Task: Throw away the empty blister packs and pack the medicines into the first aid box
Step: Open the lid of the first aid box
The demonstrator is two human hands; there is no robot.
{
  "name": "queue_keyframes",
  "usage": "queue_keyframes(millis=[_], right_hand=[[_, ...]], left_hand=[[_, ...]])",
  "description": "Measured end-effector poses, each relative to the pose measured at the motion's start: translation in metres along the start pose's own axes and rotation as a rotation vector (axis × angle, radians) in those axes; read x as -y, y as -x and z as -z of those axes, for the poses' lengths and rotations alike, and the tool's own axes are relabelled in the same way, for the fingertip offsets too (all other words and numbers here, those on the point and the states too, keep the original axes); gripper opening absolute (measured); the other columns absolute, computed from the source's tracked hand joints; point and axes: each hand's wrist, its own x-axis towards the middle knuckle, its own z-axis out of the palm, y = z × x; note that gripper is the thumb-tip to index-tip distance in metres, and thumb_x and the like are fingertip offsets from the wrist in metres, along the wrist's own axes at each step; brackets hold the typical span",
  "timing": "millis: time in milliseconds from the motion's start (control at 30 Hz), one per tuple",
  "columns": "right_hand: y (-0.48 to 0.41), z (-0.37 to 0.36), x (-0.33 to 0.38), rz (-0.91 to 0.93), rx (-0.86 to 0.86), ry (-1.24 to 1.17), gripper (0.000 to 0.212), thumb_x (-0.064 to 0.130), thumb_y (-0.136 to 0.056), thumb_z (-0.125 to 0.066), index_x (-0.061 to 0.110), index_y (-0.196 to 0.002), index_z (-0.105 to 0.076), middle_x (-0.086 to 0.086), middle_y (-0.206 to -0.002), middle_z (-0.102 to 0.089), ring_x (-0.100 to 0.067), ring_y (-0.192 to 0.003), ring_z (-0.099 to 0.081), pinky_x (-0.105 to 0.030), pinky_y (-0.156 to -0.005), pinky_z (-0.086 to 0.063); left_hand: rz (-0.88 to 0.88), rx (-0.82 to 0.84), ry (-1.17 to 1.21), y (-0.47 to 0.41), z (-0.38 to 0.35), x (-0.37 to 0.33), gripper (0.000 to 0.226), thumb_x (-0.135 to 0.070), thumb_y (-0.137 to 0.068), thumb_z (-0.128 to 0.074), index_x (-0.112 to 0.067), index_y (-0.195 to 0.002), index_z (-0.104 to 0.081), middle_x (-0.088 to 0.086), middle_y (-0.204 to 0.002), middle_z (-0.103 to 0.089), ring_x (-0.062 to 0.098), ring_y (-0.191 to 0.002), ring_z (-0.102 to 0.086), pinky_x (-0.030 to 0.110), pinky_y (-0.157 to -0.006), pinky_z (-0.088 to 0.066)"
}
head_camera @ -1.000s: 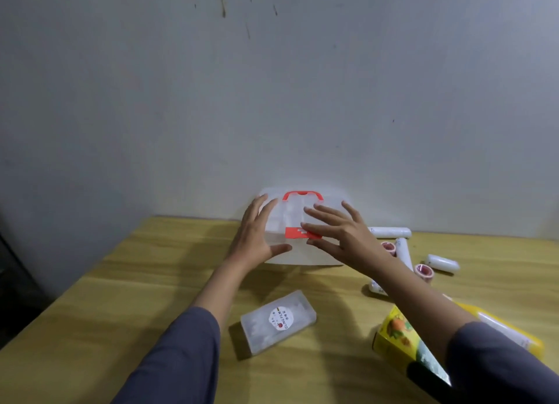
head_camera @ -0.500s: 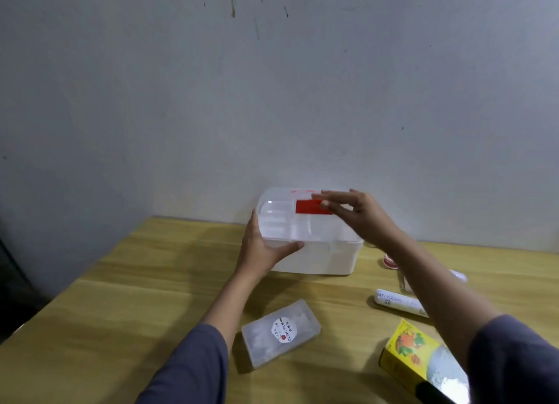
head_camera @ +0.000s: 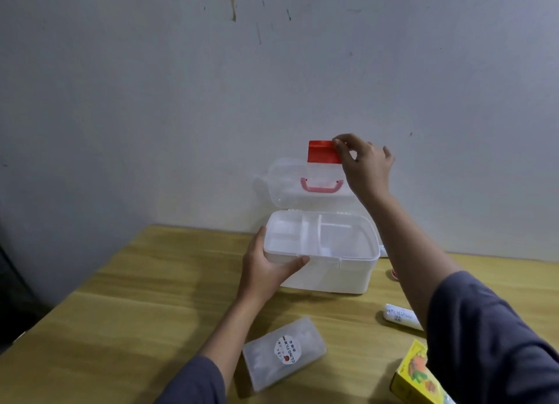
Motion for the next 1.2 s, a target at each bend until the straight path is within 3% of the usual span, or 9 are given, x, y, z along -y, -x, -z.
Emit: queue_keyframes(millis=[100, 167, 300, 433, 567, 700, 933, 1100, 1200], right_hand=[[-0.006, -0.002, -0.012, 0.093, 0.002, -0.116, 0.028, 0.032, -0.092, -0.049, 0.019, -0.113, -0.061, -0.006, -0.101, -0.072, -0.024, -0.097, -0.063, -0.046, -0.104, -0.034], [-0.005, 0.000, -0.025, 0.139, 0.050, -0.224, 0.031, 0.026, -0.091, -0.055, 0.014, -0.119, -0.061, -0.009, -0.110, -0.069, -0.020, -0.103, -0.061, -0.032, -0.097, -0.043], [0.010, 0.000, -0.052, 0.005, 0.019, -0.367, 0.029, 0.017, -0.092, -0.054, 0.011, -0.119, -0.062, -0.009, -0.121, -0.064, -0.011, -0.110, -0.057, -0.003, -0.090, -0.038], [0.020, -0.003, -0.063, -0.331, -0.069, -0.693, 0.030, 0.017, -0.088, -0.061, 0.015, -0.117, -0.063, -0.009, -0.113, -0.067, -0.018, -0.103, -0.065, -0.033, -0.096, -0.049], [0.027, -0.007, -0.068, -0.468, -0.058, -0.817, 0.034, 0.015, -0.085, -0.064, 0.006, -0.118, -0.062, -0.005, -0.096, -0.069, -0.014, -0.083, -0.062, -0.027, -0.074, -0.048], [0.042, -0.015, -0.075, -0.550, -0.011, -0.863, 0.033, 0.010, -0.087, -0.061, 0.005, -0.120, -0.060, 0.003, -0.082, -0.065, -0.012, -0.074, -0.058, -0.021, -0.067, -0.048], [0.049, -0.016, -0.074, -0.567, 0.022, -0.759, 0.028, 0.016, -0.087, -0.062, 0.008, -0.114, -0.065, -0.009, -0.090, -0.062, -0.019, -0.081, -0.055, -0.031, -0.074, -0.050], [0.046, -0.009, -0.075, -0.551, 0.045, -0.597, 0.028, 0.018, -0.086, -0.060, 0.013, -0.114, -0.066, 0.003, -0.077, -0.065, -0.015, -0.076, -0.055, -0.036, -0.084, -0.050], [0.046, -0.002, -0.072, -0.524, 0.115, -0.477, 0.033, 0.022, -0.087, -0.058, 0.016, -0.119, -0.063, 0.001, -0.087, -0.065, -0.013, -0.087, -0.057, -0.044, -0.098, -0.049]], left_hand=[[-0.004, -0.015, -0.018, 0.004, 0.003, 0.000, 0.073, -0.056, -0.052, -0.082, -0.051, -0.117, -0.048, -0.017, -0.118, -0.061, -0.004, -0.110, -0.056, 0.026, -0.092, -0.052], [0.000, -0.028, -0.023, 0.007, 0.005, 0.003, 0.083, -0.058, -0.051, -0.080, -0.043, -0.126, -0.048, -0.014, -0.123, -0.059, 0.001, -0.114, -0.055, 0.028, -0.095, -0.051], [0.018, -0.052, -0.030, 0.008, 0.007, 0.008, 0.099, -0.059, -0.051, -0.081, -0.027, -0.138, -0.048, -0.010, -0.131, -0.058, 0.006, -0.123, -0.053, 0.034, -0.100, -0.049], [0.012, -0.074, -0.046, 0.019, 0.006, 0.004, 0.103, -0.063, -0.051, -0.077, -0.022, -0.140, -0.045, -0.010, -0.134, -0.054, 0.003, -0.123, -0.050, 0.023, -0.101, -0.045], [-0.014, -0.130, -0.047, 0.028, 0.006, 0.001, 0.099, -0.061, -0.052, -0.077, -0.021, -0.137, -0.048, -0.017, -0.125, -0.054, -0.001, -0.117, -0.051, 0.006, -0.093, -0.040], [-0.045, -0.139, -0.079, 0.032, 0.013, 0.002, 0.093, -0.060, -0.053, -0.078, -0.023, -0.133, -0.050, -0.014, -0.123, -0.056, 0.002, -0.116, -0.053, 0.007, -0.092, -0.041], [0.022, -0.016, -0.114, 0.028, 0.020, -0.001, 0.097, -0.051, -0.054, -0.085, -0.028, -0.138, -0.040, -0.013, -0.120, -0.039, -0.021, -0.110, -0.036, -0.009, -0.081, -0.027], [0.052, -0.011, -0.124, 0.029, 0.021, -0.007, 0.091, -0.033, -0.061, -0.089, -0.027, -0.138, -0.040, -0.010, -0.122, -0.039, 0.000, -0.112, -0.040, 0.002, -0.082, -0.032], [0.065, -0.002, -0.121, 0.034, 0.021, -0.013, 0.093, -0.034, -0.063, -0.088, -0.026, -0.140, -0.038, -0.012, -0.123, -0.037, 0.001, -0.113, -0.037, 0.016, -0.091, -0.032]])
